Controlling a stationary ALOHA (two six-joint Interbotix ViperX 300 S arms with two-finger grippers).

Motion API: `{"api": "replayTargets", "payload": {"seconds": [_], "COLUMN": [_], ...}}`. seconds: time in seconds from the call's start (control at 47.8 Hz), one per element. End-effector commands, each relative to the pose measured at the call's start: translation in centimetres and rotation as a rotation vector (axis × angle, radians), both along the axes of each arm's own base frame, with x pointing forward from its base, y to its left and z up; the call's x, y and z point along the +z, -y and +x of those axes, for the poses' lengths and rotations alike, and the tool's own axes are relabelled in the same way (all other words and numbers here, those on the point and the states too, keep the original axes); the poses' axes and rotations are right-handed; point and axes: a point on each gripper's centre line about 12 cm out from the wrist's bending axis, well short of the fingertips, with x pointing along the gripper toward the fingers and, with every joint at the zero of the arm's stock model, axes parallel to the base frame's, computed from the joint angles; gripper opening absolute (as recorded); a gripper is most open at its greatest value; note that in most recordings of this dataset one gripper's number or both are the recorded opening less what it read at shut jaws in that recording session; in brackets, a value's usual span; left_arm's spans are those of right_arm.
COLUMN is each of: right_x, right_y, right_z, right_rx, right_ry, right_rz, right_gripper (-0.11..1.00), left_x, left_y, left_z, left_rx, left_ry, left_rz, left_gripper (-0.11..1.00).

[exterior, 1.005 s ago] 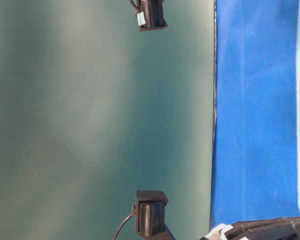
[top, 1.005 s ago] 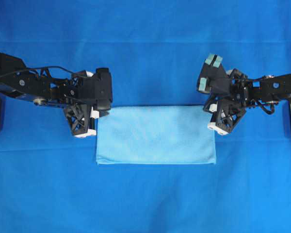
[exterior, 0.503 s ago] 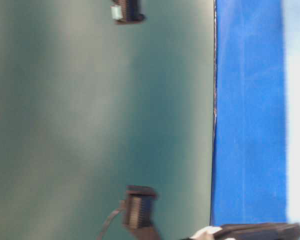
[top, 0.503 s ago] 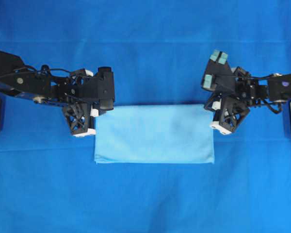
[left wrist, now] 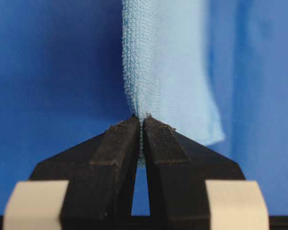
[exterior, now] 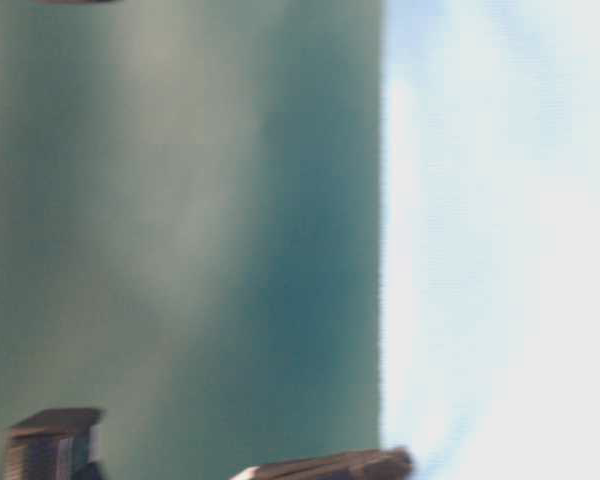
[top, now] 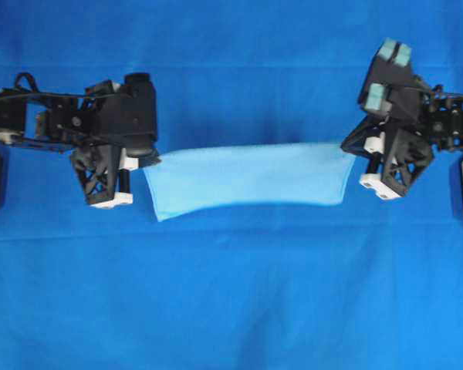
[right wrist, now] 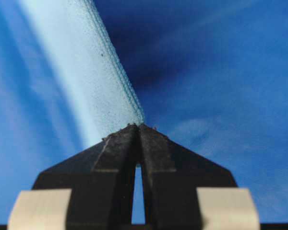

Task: Fold the light blue towel.
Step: 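Grasp the folded towel's corners with both grippers and lift, then rotate the held towel vertical, right gripper far, left gripper near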

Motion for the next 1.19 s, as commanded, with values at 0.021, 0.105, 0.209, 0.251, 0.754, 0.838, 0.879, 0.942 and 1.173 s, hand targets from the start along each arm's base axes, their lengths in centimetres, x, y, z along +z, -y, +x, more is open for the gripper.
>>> {"api": "replayTargets", "payload": {"seconds": [0.021,0.105,0.209,0.251,0.754,0.838,0.879,0.942,1.173], "right_x": [2.6,3.3,3.4,3.3,3.2,3.5,3.7,3.9,5.0], "right_y": [-0.2,-0.4,-0.3,-0.3,6.4,8.2,9.1,10.3,13.4], "right_z": [0.0,-0.1,-0.1,-0.1,1.8,2.5,2.9,3.6,7.0], "right_rx": [0.01,0.013,0.013,0.014,-0.122,-0.145,-0.156,-0.165,-0.154], "right_ry": [0.052,0.064,0.061,0.06,0.03,0.045,0.056,0.073,0.133], "right_rz": [-0.011,-0.013,-0.02,-0.023,-0.2,-0.237,-0.253,-0.273,-0.343], "right_gripper": [0.01,0.01,0.01,0.01,0.01,0.01,0.01,0.01,0.01], "left_x": [2.8,3.2,3.3,3.2,3.9,4.1,4.2,4.4,5.2], "left_y": [0.1,0.1,0.1,0.1,6.7,7.9,8.5,9.2,11.1], "left_z": [0.1,0.0,-0.1,0.0,3.4,4.6,5.5,6.5,9.7], "left_rx": [-0.003,-0.003,-0.003,-0.002,-0.189,-0.221,-0.235,-0.251,-0.312], "left_ry": [0.074,0.078,0.08,0.08,0.221,0.24,0.251,0.263,0.324], "left_rz": [0.004,0.004,0.004,0.003,-0.014,-0.009,-0.009,-0.007,0.026], "left_gripper": [0.02,0.02,0.02,0.02,0.02,0.02,0.02,0.02,0.02]}}
